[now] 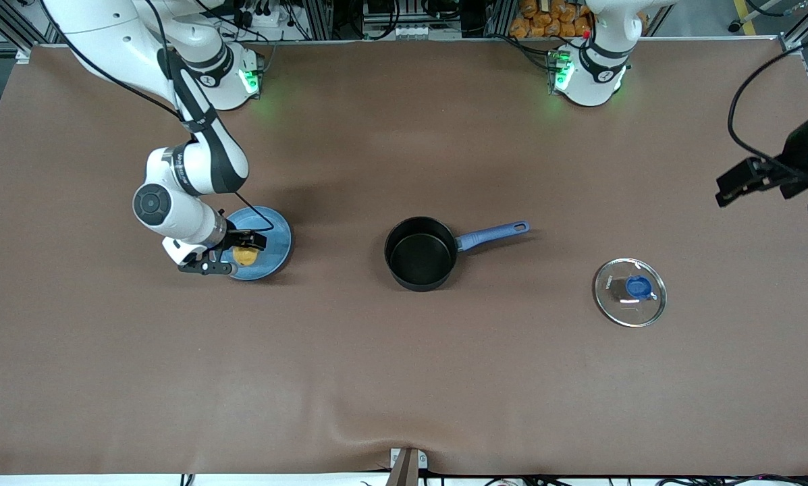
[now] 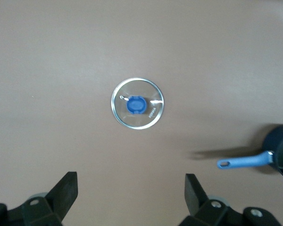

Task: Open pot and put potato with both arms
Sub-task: 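Grasp the yellow potato with the right gripper and lift it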

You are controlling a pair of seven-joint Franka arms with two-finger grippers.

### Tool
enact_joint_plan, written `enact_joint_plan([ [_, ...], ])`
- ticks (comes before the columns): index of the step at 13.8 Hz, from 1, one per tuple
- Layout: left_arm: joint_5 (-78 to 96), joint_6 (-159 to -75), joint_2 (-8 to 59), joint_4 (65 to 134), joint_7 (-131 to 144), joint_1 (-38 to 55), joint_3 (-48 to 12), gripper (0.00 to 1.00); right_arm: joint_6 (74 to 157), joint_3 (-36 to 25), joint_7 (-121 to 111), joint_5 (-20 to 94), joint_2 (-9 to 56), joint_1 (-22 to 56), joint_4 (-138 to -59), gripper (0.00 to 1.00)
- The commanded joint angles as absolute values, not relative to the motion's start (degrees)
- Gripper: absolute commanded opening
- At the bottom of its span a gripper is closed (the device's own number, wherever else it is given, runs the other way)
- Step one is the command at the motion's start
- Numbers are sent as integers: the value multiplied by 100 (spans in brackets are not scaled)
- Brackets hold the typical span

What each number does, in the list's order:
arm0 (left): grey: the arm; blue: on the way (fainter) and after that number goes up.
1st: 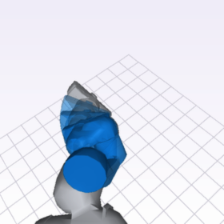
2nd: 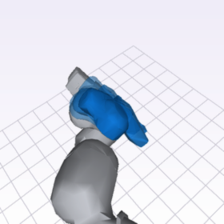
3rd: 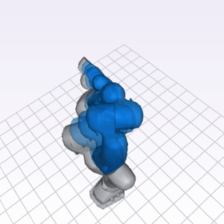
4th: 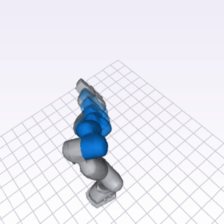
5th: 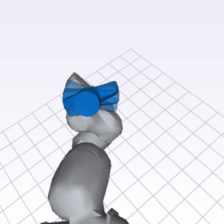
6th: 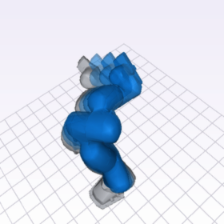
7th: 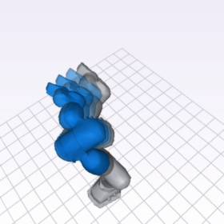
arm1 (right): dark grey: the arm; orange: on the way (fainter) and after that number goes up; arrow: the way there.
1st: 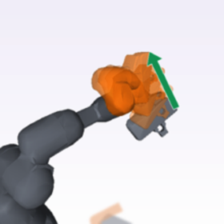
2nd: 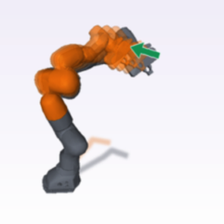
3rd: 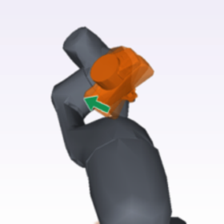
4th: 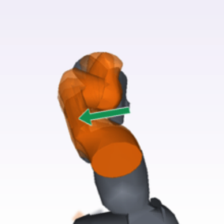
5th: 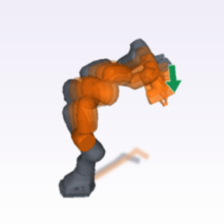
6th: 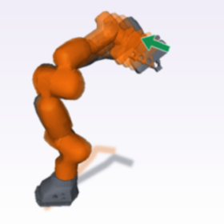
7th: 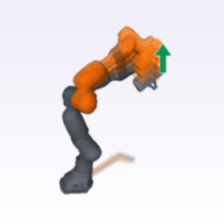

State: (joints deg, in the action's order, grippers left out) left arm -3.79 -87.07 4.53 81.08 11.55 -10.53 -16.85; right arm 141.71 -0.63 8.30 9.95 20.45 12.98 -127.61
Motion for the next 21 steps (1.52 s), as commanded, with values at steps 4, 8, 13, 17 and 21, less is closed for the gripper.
enact_joint_plan([
  [4,131,-8447,220,8191,1099,-184,-800,100,14195,-97,879,1099,1995,1397,-12815,15],
  [8,123,-8333,211,8165,1107,-193,-800,100,13371,-97,879,1099,1881,1389,-12298,4],
  [13,132,-8174,202,8139,1107,-193,-809,100,12737,-114,1842,1029,1767,1897,-11507,4],
  [17,106,-8139,114,8130,1108,-202,-800,100,12665,-114,2889,1020,1845,2538,-11058,4],
  [21,88,-8139,114,8139,1107,-185,-835,100,12709,-114,3822,1002,2117,3259,-10487,4],
])
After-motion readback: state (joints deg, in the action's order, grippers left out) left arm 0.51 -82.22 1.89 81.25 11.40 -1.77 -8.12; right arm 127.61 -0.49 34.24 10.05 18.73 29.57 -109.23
